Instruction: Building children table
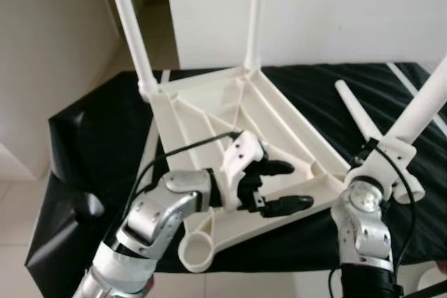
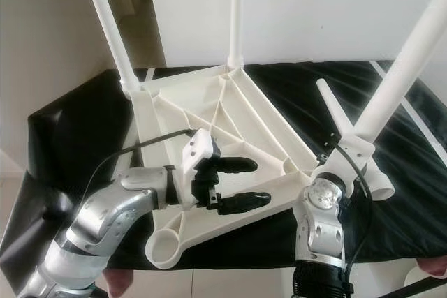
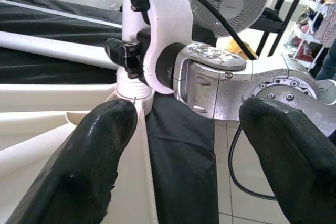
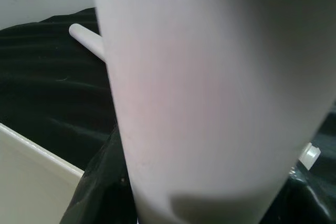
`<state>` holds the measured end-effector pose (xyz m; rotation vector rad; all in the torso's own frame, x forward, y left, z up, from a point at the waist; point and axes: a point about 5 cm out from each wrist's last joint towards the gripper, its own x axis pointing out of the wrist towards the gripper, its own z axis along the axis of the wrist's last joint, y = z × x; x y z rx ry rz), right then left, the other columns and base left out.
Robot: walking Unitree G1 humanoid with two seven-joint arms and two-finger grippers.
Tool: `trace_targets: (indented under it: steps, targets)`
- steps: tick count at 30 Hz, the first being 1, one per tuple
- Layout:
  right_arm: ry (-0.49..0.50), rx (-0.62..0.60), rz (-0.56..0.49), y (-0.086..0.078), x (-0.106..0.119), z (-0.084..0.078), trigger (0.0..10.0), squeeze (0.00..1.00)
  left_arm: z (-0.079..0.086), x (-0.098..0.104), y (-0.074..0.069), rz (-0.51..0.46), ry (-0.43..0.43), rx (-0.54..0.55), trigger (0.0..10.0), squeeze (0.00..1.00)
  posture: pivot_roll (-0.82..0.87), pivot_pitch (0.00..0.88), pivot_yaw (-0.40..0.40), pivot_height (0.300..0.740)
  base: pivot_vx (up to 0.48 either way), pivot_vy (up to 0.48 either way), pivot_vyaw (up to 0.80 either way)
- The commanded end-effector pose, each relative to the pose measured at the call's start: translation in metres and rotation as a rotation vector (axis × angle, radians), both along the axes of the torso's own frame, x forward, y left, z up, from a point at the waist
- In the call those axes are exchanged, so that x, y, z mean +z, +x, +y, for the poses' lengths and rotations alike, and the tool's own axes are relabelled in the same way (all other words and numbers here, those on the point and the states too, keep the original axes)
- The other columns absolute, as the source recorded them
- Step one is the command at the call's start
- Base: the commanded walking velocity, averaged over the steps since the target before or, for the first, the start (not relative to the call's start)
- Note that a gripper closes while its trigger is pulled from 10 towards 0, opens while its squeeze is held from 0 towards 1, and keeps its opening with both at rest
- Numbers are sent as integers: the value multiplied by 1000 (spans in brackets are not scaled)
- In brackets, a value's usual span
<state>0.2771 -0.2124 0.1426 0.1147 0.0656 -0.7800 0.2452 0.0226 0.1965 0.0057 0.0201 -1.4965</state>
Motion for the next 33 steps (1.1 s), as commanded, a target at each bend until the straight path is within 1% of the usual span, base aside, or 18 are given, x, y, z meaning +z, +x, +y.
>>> trace_targets:
  steps: [1,7,8,9,11,12,16,19,24,25,26,27,28,29,30,31,32,33]
  targets:
    - [43,-20,185,-10,-36,-3,10000,0,-1,0,1,-2,13,1,10000,0,-44,0,44,740,0,0,0]
    - [10,-84,180,-18,-34,-7,10000,0,1,-1,1,0,9,10,10000,0,-40,0,31,740,0,0,0]
    - [1,-106,181,-20,-34,-8,10000,0,1,-1,1,1,8,12,10000,0,-41,0,32,740,0,0,0]
    - [1,-165,161,-28,-34,-9,10000,0,1,-1,0,2,4,16,10000,0,-43,0,31,740,0,0,0]
    - [3,-180,172,-30,-36,-8,10000,0,0,-1,0,3,2,17,10000,0,-43,0,31,740,0,0,0]
    - [24,-192,197,-34,-43,-4,10000,0,-1,0,0,4,-2,15,10000,0,-39,0,32,740,0,0,0]
    - [32,-181,203,-33,-45,-6,10000,0,-1,-1,-1,6,1,9,10000,0,-44,0,40,740,0,0,0]
    - [8,-193,195,-33,-43,-9,10000,0,-1,-1,-1,6,2,8,10000,0,-48,0,43,740,0,0,0]
    - [-10,-179,138,-32,-34,-14,10000,0,-2,1,0,-1,4,-18,10000,0,-69,0,58,740,0,0,0]
    - [-6,-145,93,-30,-29,-15,10000,973,-3,1,1,-6,8,-22,10000,0,-74,0,60,740,0,0,0]
    - [-4,-97,43,-28,-24,-15,10000,1000,-4,1,2,-8,10,-23,10000,0,-74,0,59,740,0,0,0]
    - [-4,-97,43,-28,-24,-15,10000,1000,-4,1,2,-8,10,-23,10000,0,-74,0,59,740,0,0,0]
    - [-3,-66,10,-26,-20,-15,10000,1000,-4,0,2,-9,11,-23,10000,0,-74,0,59,740,0,0,0]
    - [-37,-32,-43,-24,-11,-17,10000,1000,-5,1,1,-10,6,-28,10000,0,-71,0,56,740,0,0,0]
    - [-37,-32,-43,-24,-11,-17,10000,1000,-5,1,1,-10,6,-28,10000,0,-71,0,56,740,0,0,0]
    - [-76,-2,-80,-22,-5,-20,10000,1000,-6,1,0,-10,3,-30,10000,0,-69,0,50,740,0,0,0]
    - [-76,-2,-80,-22,-5,-20,10000,1000,-6,1,0,-10,3,-30,10000,0,-69,0,50,740,0,0,0]
    - [-108,30,-108,-21,0,-23,10000,1000,-6,0,0,-11,3,-29,10000,0,-65,0,40,740,0,0,0]
